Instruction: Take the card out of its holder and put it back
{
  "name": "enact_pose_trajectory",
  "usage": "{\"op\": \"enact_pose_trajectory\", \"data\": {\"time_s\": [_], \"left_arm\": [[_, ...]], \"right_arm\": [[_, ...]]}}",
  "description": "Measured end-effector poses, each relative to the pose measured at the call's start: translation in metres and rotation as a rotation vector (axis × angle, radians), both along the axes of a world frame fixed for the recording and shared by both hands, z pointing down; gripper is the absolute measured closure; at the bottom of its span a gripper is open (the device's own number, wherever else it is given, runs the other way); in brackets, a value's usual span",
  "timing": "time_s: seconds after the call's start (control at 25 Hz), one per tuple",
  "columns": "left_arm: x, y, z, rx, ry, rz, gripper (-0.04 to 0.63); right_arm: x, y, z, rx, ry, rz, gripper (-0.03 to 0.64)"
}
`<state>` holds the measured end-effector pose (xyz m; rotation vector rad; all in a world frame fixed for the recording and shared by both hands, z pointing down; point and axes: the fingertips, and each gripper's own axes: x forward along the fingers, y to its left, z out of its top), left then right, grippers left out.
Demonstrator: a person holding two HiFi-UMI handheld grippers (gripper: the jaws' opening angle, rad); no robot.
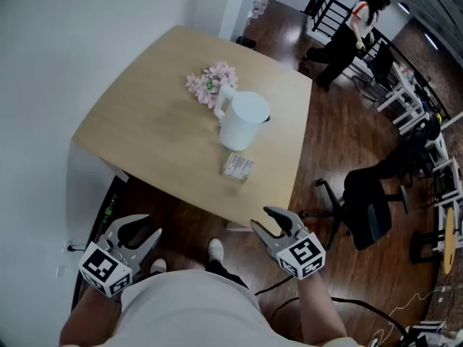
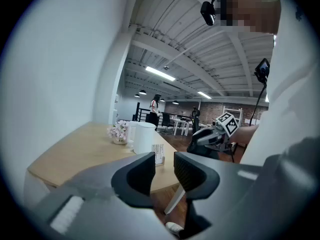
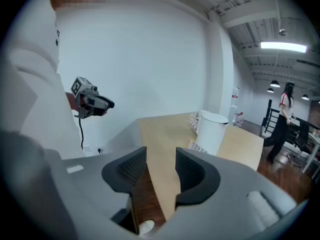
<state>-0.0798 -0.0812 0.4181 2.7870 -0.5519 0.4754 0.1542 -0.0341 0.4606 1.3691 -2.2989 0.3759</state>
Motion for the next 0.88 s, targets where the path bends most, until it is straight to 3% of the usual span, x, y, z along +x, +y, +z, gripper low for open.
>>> {"op": "enact_pose_trajectory", "data": {"time_s": [0.2,0.4,0.88], "left_arm": [[0.047,-0.011,0.002,-0.012,0.005,-0.059,0.471],[0.067,-0.012,0.000,-0.027,0.005,-0.168,0.471],[0.059,-0.011,0.007,-0.068,-0.052,-0.344,0.474]], "right_arm": [[0.062,-0.069,0.026,-0.003,0.019,-0.090,0.430],[0.094,-0.126,0.068,-0.051,0.019,-0.163,0.430],[0.092,-0.179,0.130,-0.151,-0.051,-0.280,0.459]]}}
